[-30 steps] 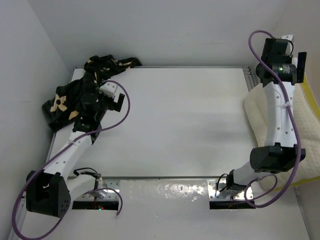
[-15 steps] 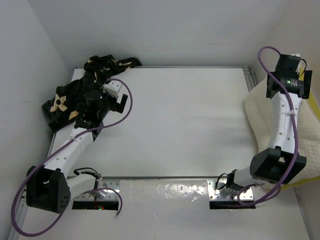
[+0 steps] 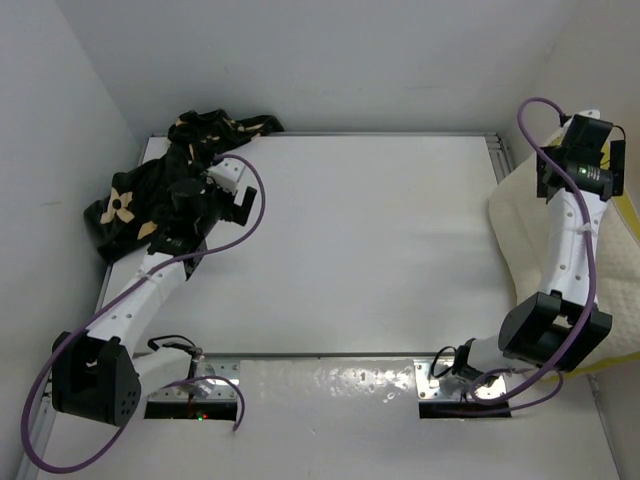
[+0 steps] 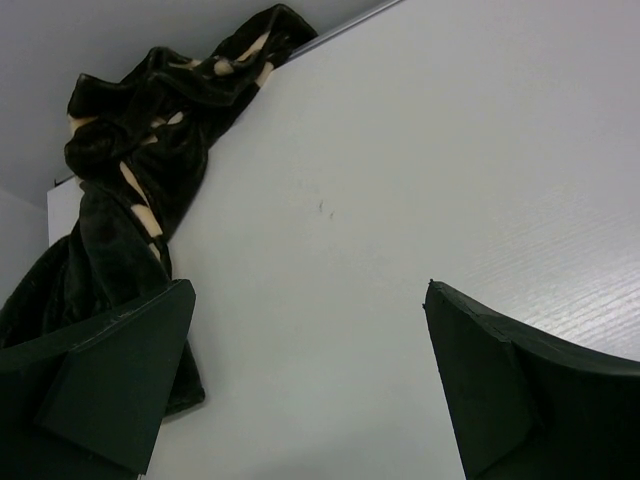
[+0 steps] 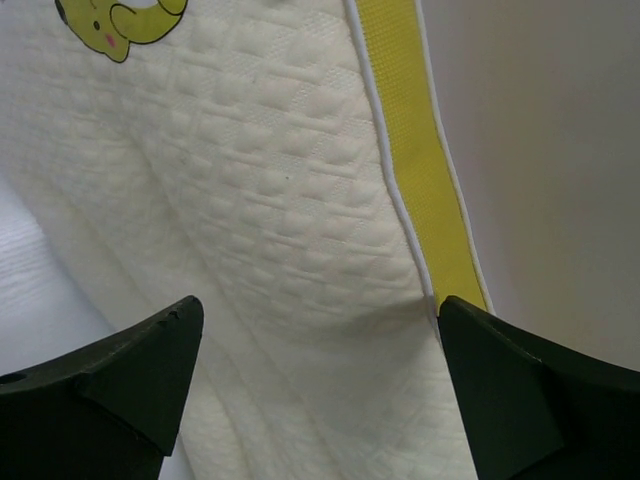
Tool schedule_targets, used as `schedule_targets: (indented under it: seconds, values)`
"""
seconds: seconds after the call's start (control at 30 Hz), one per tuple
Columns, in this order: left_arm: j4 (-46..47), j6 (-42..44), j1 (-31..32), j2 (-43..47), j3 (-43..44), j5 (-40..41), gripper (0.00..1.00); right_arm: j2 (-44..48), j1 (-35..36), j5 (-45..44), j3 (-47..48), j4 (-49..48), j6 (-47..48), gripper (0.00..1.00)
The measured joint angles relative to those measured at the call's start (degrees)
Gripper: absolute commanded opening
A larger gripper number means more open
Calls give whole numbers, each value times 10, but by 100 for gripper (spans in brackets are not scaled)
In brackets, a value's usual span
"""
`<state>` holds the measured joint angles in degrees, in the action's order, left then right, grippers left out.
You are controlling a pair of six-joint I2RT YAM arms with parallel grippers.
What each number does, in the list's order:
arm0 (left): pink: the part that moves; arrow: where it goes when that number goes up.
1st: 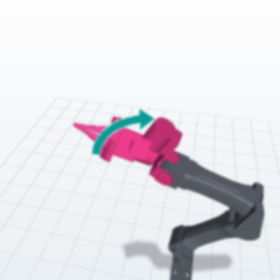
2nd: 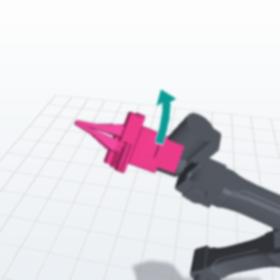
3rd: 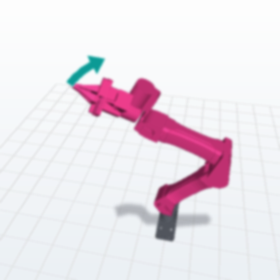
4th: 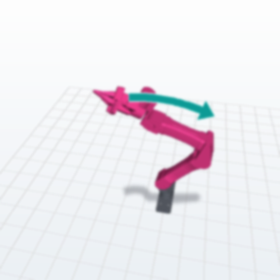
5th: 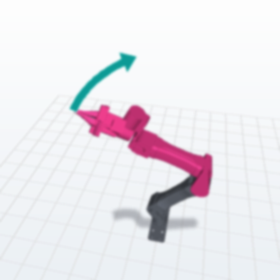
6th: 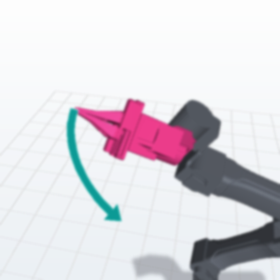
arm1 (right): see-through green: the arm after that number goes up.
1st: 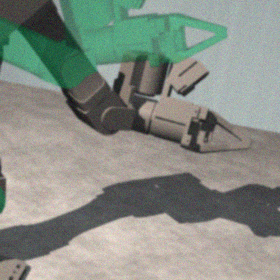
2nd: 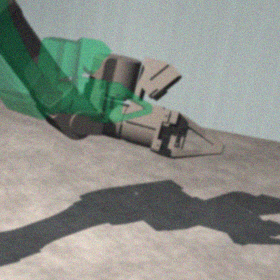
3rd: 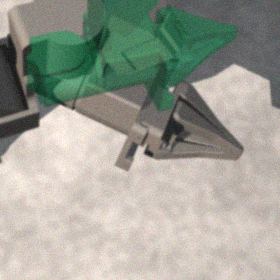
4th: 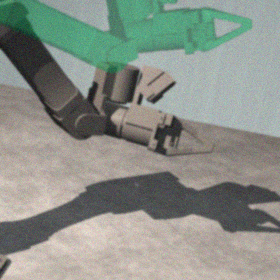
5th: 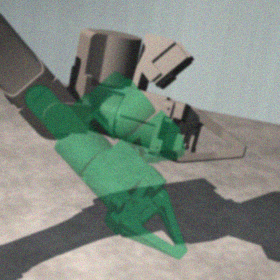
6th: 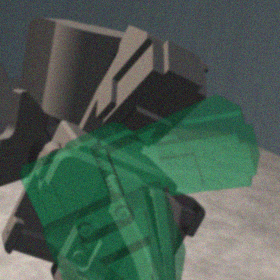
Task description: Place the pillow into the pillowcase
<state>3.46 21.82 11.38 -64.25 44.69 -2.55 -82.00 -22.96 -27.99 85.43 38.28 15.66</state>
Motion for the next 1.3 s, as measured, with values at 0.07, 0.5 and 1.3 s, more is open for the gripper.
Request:
schedule_targets:
  seconds: [0.07, 0.5, 1.3]
  values:
    - [-1, 1, 2, -2, 0, 0, 100, 1, -2, 2, -9, -7, 9, 99]
    - [-3, 2, 3, -5, 0, -1, 100, 7, -28, 12, -63, -68, 26, 31]
    - [2, -3, 5, -10, 0, 5, 100, 105, 289, 13, -74, -44, 19, 0]
